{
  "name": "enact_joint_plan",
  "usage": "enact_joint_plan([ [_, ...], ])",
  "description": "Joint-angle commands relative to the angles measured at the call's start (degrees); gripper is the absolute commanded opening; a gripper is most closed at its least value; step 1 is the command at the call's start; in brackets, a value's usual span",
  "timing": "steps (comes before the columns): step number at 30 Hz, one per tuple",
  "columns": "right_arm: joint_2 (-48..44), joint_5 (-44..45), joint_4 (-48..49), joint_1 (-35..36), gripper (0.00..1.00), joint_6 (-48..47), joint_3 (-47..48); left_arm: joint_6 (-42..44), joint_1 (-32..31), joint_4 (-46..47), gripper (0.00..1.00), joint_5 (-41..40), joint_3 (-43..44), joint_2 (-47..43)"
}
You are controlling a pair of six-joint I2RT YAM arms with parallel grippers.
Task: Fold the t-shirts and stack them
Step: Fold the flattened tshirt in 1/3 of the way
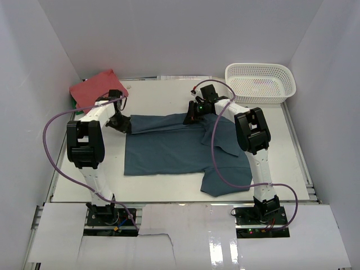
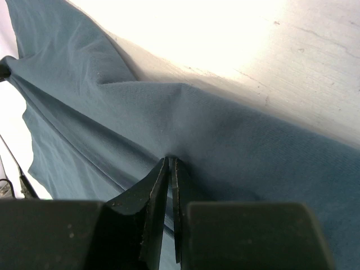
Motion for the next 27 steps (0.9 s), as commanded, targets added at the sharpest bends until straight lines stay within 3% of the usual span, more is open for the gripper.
enact_joint_plan([
  [1,-1.38,2.98,-4.82,-0.39,0.13,-2.41,-1.25,1.92,0.59,-0.04,0.01,-7.87,1.28,-4.28],
  [9,-1.47,2.98,-4.82,-0.39,0.14,-2.50,-1.34,4.12,0.68,2.59,0.01,-10.95,3.83,-3.66],
  [12,-1.47,3.07,-4.82,-0.39,0.14,-2.50,-1.43,5.35,0.68,4.61,0.05,-11.56,3.22,-4.54],
  [13,-1.47,3.07,-4.82,-0.39,0.14,-2.50,-1.43,5.96,0.68,5.22,0.21,-11.74,2.61,-4.80],
  [16,-1.39,3.16,-4.82,-0.39,0.14,-2.50,-1.34,6.41,0.68,5.32,0.41,-12.00,1.46,-5.42],
  [17,-1.39,3.16,-4.82,-0.30,0.14,-2.50,-1.17,6.41,0.68,5.23,0.59,-12.35,0.33,-6.03],
  [19,-1.30,2.99,-4.91,-0.39,0.14,-2.41,-1.08,5.80,0.77,4.97,0.76,-12.97,-1.08,-6.82],
  [20,-1.30,2.90,-4.82,-0.39,0.14,-2.41,-0.99,4.92,0.86,4.71,0.92,-13.84,-2.40,-7.26],
  [21,-1.30,2.90,-4.82,-0.39,0.14,-2.41,-0.99,4.65,1.12,4.62,0.97,-13.94,-3.02,-8.22],
  [27,-1.39,2.90,-4.82,-0.39,0.14,-2.41,-0.90,6.31,1.74,6.28,0.98,-11.41,-3.12,-7.71],
])
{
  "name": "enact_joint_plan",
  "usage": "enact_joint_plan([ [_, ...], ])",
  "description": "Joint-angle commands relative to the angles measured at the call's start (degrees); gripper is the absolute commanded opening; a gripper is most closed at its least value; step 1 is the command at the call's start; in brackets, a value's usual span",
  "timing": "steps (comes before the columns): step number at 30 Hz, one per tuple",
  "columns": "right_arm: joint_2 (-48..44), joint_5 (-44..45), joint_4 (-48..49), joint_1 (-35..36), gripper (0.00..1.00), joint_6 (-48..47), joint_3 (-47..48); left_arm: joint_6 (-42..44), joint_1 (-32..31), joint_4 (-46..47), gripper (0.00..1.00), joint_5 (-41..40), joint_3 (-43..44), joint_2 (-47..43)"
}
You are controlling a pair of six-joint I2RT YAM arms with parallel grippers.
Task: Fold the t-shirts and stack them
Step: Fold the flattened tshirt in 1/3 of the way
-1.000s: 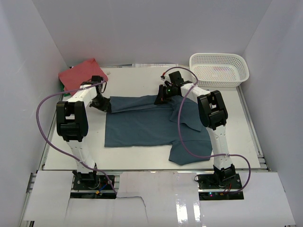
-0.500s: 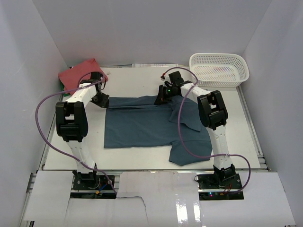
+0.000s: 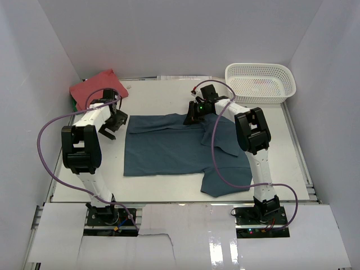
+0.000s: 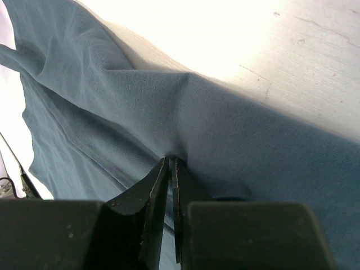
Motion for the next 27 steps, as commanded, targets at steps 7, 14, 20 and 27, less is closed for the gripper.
enact_joint_plan([
  [7,-1.19,3.09,-4.15,-0.39,0.14,-2.45,-0.55,15.92,0.36,11.45,0.98,11.93,5.05,0.87],
  [14,-0.92,2.65,-4.15,-0.39,0.14,-2.45,-0.11,25.08,0.36,15.40,0.98,18.09,4.27,1.06],
  [20,-0.84,2.48,-4.32,-0.39,0.14,-2.63,0.33,30.09,2.27,22.51,0.98,28.36,1.65,1.32],
  [27,-1.36,2.65,-4.32,-0.39,0.14,-2.72,-0.11,32.30,3.70,26.04,0.94,38.91,2.86,6.33],
])
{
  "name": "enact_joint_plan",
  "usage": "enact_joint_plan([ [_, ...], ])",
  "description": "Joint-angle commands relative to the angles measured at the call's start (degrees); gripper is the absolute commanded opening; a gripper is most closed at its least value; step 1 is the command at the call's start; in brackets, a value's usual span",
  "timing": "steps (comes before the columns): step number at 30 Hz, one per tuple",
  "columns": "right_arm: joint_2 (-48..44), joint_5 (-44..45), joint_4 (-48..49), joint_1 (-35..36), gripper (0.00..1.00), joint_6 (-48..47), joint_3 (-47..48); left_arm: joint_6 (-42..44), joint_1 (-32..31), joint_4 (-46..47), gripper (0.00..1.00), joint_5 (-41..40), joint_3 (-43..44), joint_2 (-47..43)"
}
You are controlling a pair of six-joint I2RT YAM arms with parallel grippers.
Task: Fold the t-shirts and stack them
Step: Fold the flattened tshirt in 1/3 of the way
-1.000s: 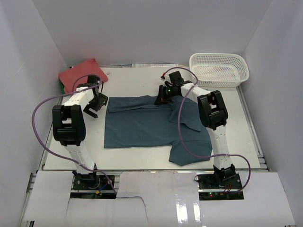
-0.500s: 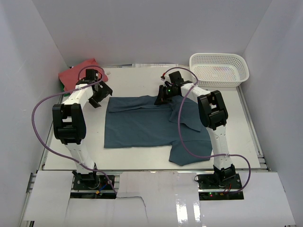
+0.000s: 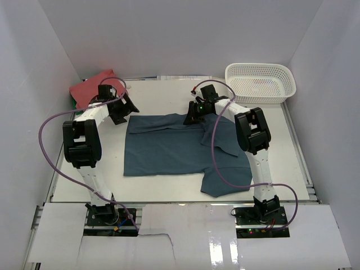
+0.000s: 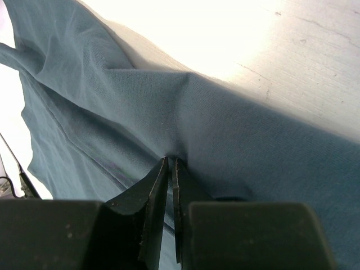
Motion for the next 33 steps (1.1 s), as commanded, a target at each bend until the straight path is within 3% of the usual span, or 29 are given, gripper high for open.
enact_joint_plan([
  [1,-1.43,2.72,-4.19,-0.39,0.14,-2.32,-0.22,2.31,0.97,2.26,0.94,7.78,0.81,1.87],
  [5,-1.69,2.81,-4.19,-0.39,0.14,-2.41,-0.40,3.54,0.97,2.52,0.93,8.66,0.90,2.49],
  [7,-1.78,2.81,-4.28,-0.39,0.15,-2.41,-0.31,4.24,0.97,2.26,0.86,9.28,1.42,3.45],
  [12,-1.61,2.54,-4.19,-0.39,0.15,-2.32,-0.31,4.07,0.97,1.64,0.82,10.60,1.69,5.39],
  [16,-1.69,2.81,-4.11,-0.39,0.15,-2.50,-0.75,4.42,0.97,1.73,0.81,9.63,1.34,5.65],
  [19,-1.61,2.81,-4.19,-0.39,0.15,-2.50,-0.84,4.24,0.97,1.73,0.72,9.11,1.25,5.92],
  [24,-1.61,2.89,-4.28,-0.39,0.15,-2.50,-0.75,4.24,0.97,1.12,0.68,6.56,1.60,6.01],
  [27,-1.61,2.90,-4.28,-0.30,0.15,-2.50,-0.84,4.42,0.97,0.76,0.61,5.15,2.04,5.92],
  [29,-1.61,2.98,-4.28,-0.39,0.15,-2.50,-0.84,4.51,0.97,0.50,0.47,5.15,2.65,6.18],
  [33,-1.61,2.81,-4.28,-0.39,0.15,-2.50,-0.92,4.51,0.97,-0.64,0.33,4.01,3.88,7.23],
])
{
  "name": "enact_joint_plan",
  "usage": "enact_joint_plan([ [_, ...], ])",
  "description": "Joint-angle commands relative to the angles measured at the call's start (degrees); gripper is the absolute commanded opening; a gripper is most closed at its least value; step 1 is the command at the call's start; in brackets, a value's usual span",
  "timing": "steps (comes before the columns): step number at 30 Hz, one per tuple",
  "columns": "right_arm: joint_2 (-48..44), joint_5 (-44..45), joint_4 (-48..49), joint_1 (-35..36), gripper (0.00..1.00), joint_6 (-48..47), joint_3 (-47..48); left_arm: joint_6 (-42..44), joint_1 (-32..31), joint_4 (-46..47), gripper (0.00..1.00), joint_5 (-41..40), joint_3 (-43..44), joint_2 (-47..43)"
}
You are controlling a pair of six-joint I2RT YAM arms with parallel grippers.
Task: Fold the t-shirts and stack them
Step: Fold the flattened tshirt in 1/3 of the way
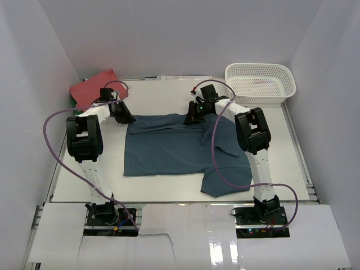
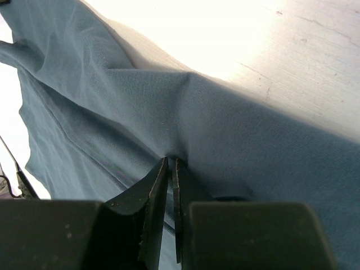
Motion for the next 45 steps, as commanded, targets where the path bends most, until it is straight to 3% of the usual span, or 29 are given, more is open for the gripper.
enact_joint_plan([
  [1,-1.56,2.76,-4.02,-0.39,0.15,-1.80,-0.90,0.77,-0.08,-1.56,0.27,-1.76,2.77,0.77],
  [4,-1.65,2.85,-4.02,-0.39,0.15,-1.80,-0.90,1.21,-0.08,-2.35,0.24,-4.13,3.47,0.51],
  [5,-1.56,2.76,-4.11,-0.39,0.15,-1.80,-0.90,1.38,-0.08,-2.53,0.16,-5.01,3.65,0.42],
  [6,-1.65,2.76,-4.02,-0.39,0.15,-1.89,-0.90,1.47,-0.08,-2.88,0.00,-7.19,4.44,0.33],
  [20,-1.74,3.03,-4.46,-0.48,0.15,-2.24,-0.99,3.58,-0.08,-6.66,0.00,-15.48,12.88,-0.64],
  [32,-2.18,3.64,-5.07,-0.74,0.16,-2.77,-1.08,3.58,0.01,-6.84,0.01,-18.37,18.76,5.95],
  [33,-2.44,3.82,-5.07,-0.74,0.17,-2.85,-0.99,3.50,0.01,-6.92,0.02,-18.55,19.03,6.21],
  [37,-3.14,4.96,-5.07,-0.83,0.23,-2.94,-0.82,2.88,0.36,-6.49,0.45,-18.82,19.47,6.39],
  [40,-3.06,4.96,-5.34,-1.18,0.26,-2.94,0.68,2.79,0.53,-6.40,0.64,-18.73,20.08,6.22],
  [45,-3.41,4.96,-6.13,-1.36,0.36,-3.03,5.68,2.53,0.53,-6.57,0.71,-18.99,20.61,4.56],
])
